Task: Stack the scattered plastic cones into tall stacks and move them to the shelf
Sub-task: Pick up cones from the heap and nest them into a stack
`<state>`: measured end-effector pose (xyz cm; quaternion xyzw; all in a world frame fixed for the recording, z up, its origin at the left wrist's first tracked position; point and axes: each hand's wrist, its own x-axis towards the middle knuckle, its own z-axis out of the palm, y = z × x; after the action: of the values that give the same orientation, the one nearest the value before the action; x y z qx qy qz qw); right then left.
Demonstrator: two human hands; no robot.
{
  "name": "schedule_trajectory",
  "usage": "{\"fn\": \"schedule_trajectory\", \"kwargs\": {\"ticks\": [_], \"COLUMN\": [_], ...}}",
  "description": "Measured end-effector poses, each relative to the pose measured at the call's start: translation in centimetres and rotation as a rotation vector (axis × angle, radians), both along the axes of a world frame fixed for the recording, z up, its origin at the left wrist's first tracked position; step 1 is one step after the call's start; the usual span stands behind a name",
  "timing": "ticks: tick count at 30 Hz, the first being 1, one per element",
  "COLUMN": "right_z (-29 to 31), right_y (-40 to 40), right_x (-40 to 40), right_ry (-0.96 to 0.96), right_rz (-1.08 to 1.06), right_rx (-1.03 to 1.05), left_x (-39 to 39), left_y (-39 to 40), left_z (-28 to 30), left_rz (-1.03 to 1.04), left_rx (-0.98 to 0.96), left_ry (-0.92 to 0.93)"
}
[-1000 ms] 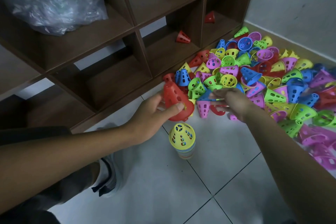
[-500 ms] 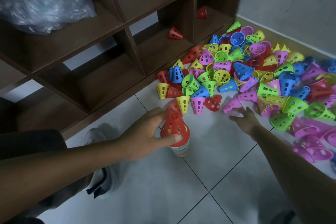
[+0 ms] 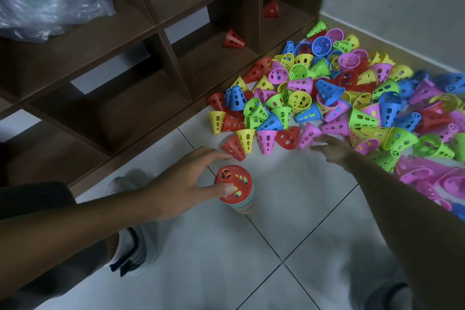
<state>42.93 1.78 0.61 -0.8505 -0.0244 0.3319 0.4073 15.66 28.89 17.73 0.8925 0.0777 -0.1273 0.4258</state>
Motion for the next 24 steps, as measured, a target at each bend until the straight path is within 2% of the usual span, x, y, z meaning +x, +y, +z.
{"fn": "schedule_trajectory", "kwargs": {"ticks": [4, 11, 15, 20, 24], "right_z": [-0.2, -0.8, -0.9, -1.0, -1.6], "right_y": [0.5, 2.7, 4.4, 6.0, 7.3], "right_x": [0.7, 1.1, 0.6, 0.4, 0.0], "right_ry": [-0.054, -0.266, -0.273, -0.272, -0.349], "right_rz": [0.050, 0.151, 0.141, 0.199, 0.188], "right_rx": [-0.047, -0.170, -0.174, -0.302, -0.415], "left_x": [0.8, 1.7, 1.8, 2.0, 2.0], "left_y": [0.2, 0.5, 0.4, 0.4, 0.8], "left_z": [0.8, 1.1, 1.4, 1.9, 2.0], "left_rz": [0.016, 0.049, 0.056, 0.086, 0.111], "left_rx": [-0.052, -0.046, -0.050, -0.041, -0.010], "left_ry": [0.018, -0.014, -0.010, -0.026, -0.011]}}
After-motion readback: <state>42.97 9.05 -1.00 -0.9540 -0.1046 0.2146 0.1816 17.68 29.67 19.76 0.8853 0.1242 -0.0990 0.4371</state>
